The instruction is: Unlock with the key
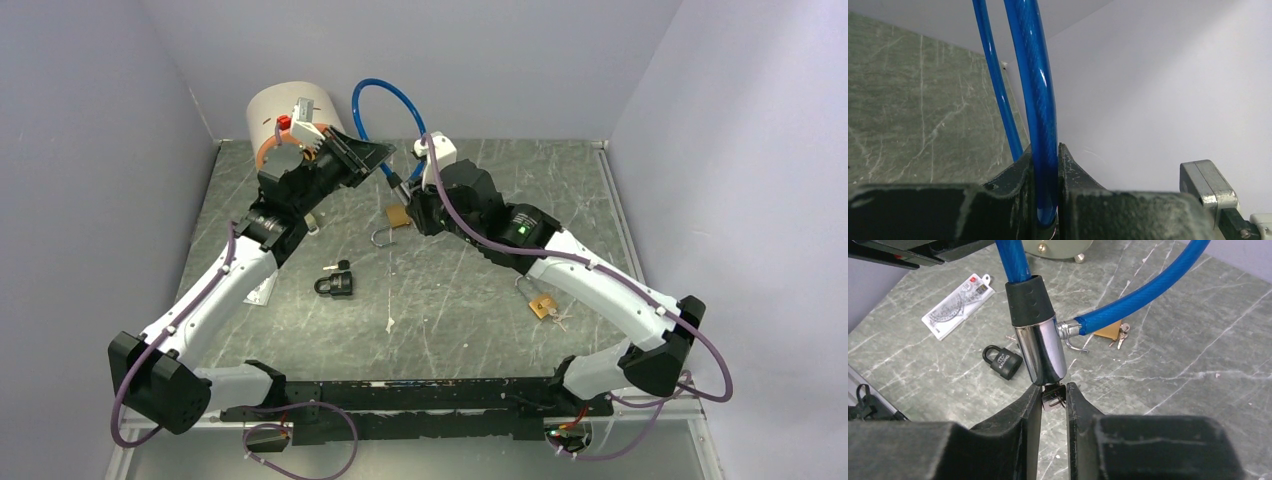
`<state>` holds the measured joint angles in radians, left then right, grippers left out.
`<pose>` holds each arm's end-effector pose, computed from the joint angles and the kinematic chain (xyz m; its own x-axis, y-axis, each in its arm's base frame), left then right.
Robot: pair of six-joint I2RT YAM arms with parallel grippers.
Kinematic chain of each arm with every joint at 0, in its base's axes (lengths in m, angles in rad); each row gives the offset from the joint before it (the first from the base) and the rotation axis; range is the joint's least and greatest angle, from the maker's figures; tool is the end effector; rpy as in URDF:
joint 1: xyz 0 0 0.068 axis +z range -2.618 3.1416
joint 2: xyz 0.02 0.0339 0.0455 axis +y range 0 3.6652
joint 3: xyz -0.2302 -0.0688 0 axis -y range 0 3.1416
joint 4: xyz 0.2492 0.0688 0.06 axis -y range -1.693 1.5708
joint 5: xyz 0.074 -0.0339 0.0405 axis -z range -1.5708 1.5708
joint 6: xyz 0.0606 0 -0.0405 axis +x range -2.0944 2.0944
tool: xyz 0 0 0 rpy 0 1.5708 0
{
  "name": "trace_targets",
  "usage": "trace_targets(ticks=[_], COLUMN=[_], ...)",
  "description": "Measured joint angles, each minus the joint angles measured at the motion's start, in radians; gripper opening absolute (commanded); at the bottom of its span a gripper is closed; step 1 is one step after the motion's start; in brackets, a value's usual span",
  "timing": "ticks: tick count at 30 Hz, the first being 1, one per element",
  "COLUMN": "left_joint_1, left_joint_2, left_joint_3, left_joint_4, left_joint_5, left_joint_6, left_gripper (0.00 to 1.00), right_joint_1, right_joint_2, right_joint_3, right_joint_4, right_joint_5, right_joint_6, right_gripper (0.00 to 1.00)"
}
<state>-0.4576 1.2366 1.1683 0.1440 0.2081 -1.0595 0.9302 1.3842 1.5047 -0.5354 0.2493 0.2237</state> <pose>0.2906 -0.1571 0.3839 -0.5050 -0.7025 -0.5015 0.3611 0.3558 -0.8620 0.2146 0.2628 0.3757 -0.3773 -0.1465 -0.9144 -0.5726 0.8130 0.1060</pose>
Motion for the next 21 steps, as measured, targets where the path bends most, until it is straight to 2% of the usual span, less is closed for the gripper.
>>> trace_targets(ticks=[6,12,15,21], left_joint_1=[0.000,0.003,0.005,0.006], left_joint_2=[0.000,0.000,-0.002,-0.002], left_joint_3=[0.000,0.000,0.000,0.000], left_joint_4=[-0.005,-0.004,0.001,0.039], left_joint_5=[0.000,0.013,0.038,0.106], left_joint_6=[0.000,0.000,0.000,-0.011], left_gripper=[0.02,0.03,0.02,0.02], right_joint_1=[0.003,-0.013,-0.069,-0.259], right_joint_2=[0.016,0.013,-0.018,-0.116], right_joint_3=[0.004,-0.003,-0.063,-0.222], right_joint_4=[0.000,0.011,0.071,0.246], right_joint_5=[-0.001,-0.070,-0.213,-0.620], right_joint_6=[-0.008,-0.015,-0.015,0.059], right_gripper=[0.00,0.00,0.00,0.00])
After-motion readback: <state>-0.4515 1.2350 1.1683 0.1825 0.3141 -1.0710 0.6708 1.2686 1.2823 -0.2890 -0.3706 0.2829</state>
